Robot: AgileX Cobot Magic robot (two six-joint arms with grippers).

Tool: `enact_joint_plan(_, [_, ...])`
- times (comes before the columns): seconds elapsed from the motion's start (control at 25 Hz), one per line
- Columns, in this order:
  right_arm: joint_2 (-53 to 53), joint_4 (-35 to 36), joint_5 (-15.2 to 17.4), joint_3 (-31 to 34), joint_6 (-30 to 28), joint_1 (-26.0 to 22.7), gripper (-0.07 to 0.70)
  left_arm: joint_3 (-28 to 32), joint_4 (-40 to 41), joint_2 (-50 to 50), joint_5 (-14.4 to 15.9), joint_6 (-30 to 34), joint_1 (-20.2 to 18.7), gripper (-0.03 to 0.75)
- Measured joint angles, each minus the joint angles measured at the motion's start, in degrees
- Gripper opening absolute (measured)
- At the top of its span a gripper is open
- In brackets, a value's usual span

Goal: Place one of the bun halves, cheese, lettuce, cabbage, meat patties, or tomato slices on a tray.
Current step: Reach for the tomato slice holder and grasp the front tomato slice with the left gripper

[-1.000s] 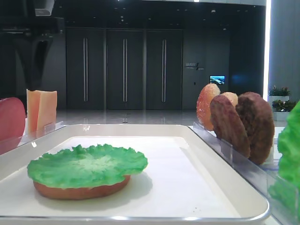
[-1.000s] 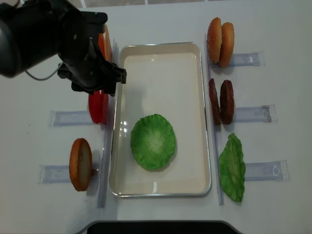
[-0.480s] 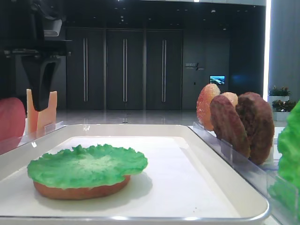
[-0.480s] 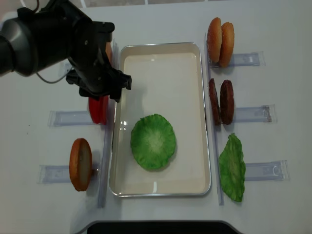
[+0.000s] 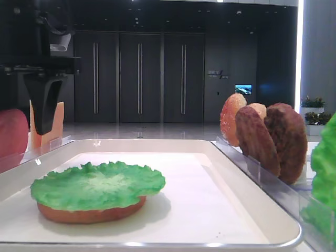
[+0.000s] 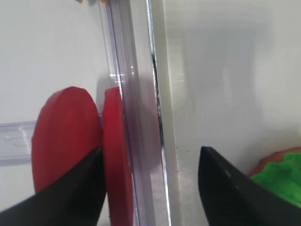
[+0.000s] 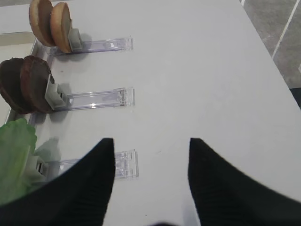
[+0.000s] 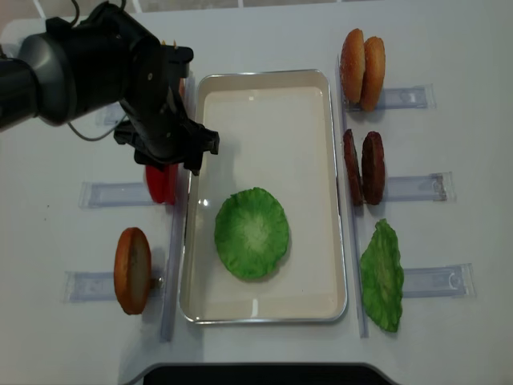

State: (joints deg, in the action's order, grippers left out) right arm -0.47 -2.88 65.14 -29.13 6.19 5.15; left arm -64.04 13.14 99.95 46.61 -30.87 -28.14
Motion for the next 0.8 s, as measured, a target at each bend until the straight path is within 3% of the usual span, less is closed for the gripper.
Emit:
enact_joint_plan(0.48, [0.0,0.0,0.0,0.0,0.0,0.0,0.346,0.0,1.4,0.4,1.5,0.0,0.0,0.311])
enact_joint_plan(0.68, [0.0,0.0,0.0,0.0,0.0,0.0,0.346,0.0,1.7,0.4,2.0,0.0,0.0,0.095])
enact_joint_plan(0.8, [0.0,0.0,0.0,0.0,0.0,0.0,0.346,0.0,2.1,0.4,2.3,0.0,0.0,0.060])
